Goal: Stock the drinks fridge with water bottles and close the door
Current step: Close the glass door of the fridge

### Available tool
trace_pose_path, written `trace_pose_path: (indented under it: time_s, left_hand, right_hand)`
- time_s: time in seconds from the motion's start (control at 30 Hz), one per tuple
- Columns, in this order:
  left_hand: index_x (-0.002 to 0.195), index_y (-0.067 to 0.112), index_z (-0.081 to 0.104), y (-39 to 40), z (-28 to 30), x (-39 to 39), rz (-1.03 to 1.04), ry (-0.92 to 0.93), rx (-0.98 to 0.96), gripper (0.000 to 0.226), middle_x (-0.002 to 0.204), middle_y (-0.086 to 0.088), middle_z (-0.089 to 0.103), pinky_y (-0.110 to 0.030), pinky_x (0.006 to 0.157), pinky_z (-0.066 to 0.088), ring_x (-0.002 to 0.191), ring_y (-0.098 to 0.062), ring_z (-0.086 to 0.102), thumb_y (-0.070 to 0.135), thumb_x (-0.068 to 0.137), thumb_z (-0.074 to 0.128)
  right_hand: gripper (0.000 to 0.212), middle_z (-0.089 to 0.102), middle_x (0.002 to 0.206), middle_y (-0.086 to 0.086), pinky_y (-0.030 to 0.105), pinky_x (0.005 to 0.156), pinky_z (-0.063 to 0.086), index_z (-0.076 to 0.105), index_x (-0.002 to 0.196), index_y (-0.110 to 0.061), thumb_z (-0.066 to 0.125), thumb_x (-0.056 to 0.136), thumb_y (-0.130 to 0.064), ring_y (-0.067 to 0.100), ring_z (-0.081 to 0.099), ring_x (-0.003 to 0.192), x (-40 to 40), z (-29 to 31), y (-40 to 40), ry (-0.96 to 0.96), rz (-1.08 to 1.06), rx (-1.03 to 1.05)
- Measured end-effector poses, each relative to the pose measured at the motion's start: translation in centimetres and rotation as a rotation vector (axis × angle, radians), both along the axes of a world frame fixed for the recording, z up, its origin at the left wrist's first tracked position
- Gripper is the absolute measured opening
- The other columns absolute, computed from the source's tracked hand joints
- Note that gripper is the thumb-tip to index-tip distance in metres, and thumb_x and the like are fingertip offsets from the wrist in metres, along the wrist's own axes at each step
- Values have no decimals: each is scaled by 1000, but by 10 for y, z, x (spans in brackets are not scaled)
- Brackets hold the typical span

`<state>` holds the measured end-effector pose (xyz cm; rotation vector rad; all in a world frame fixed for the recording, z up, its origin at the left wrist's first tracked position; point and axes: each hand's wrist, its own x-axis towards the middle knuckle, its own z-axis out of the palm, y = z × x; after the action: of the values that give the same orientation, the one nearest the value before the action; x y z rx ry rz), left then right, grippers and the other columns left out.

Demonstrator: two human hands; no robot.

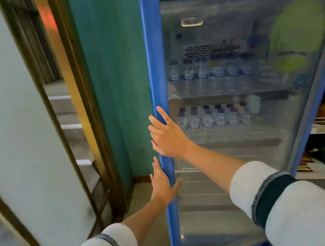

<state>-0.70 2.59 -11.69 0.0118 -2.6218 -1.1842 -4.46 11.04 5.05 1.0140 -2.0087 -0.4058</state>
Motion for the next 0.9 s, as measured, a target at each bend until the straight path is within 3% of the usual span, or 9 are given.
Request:
trace_pose_path:
  time_s: [0.23,0.37,0.43,0.53,0.63,0.7,0.8,0.9]
  left_hand:
    - [146,11,-25,-18,7,-81,-54,-76,66,114,161,-5,-9,-45,120,12,149,-23,1,39,87,68]
    - [147,8,-22,-23,6,-108,-48,-51,79,122,161,-7,-7,-50,118,17,149,-26,2,39,80,75]
    - [147,6,-21,-24,4,-119,-44,-60,59,127,160,-9,-12,-53,118,14,149,-27,-2,46,75,77]
    - [147,6,-24,-21,9,-132,-22,-130,-23,133,157,-9,-24,-51,118,7,148,-27,-14,56,72,74]
    - [147,10,-27,-25,16,-145,-23,-272,-85,135,156,-9,-29,-53,117,6,147,-27,-17,60,72,73]
    - [147,11,-28,-27,19,-153,-64,-349,-129,137,154,-9,-33,-55,117,6,146,-28,-20,61,70,74]
    - [145,12,-31,-30,21,-159,-114,-440,-206,141,151,-9,-39,-55,117,6,145,-31,-23,62,68,75]
    - [147,16,-28,-35,17,-164,-163,-429,-203,144,148,-8,-44,-54,117,3,142,-33,-29,63,62,79]
  right_hand:
    - [29,68,98,-1,57,117,-4,77,87,-18,53,88,-33,28,43,133,-71,2,-32,1,-264,107]
    - [26,68,98,-2,59,117,-4,75,83,-17,52,87,-28,29,27,144,-95,-3,-38,-10,-275,84]
    - [25,67,111,-1,59,117,-3,74,89,-14,53,87,-27,27,20,147,-105,-7,-37,-12,-267,55]
    - [34,49,144,2,59,117,-4,70,109,-14,50,92,-36,26,9,149,-118,-15,-33,-30,-297,75]
    - [53,19,160,2,61,116,-4,56,132,-20,46,91,-53,26,-2,150,-127,-27,-22,-81,-327,101]
    - [67,0,163,2,63,114,-7,37,146,-25,39,92,-63,27,-13,148,-131,-37,-15,-100,-360,153]
    - [83,-20,159,5,65,110,-17,13,153,-28,31,87,-75,32,-27,143,-131,-42,-11,-105,-404,219]
    - [95,-29,156,7,66,107,-22,5,153,-27,27,80,-83,34,-34,140,-129,-37,-14,-152,-426,247]
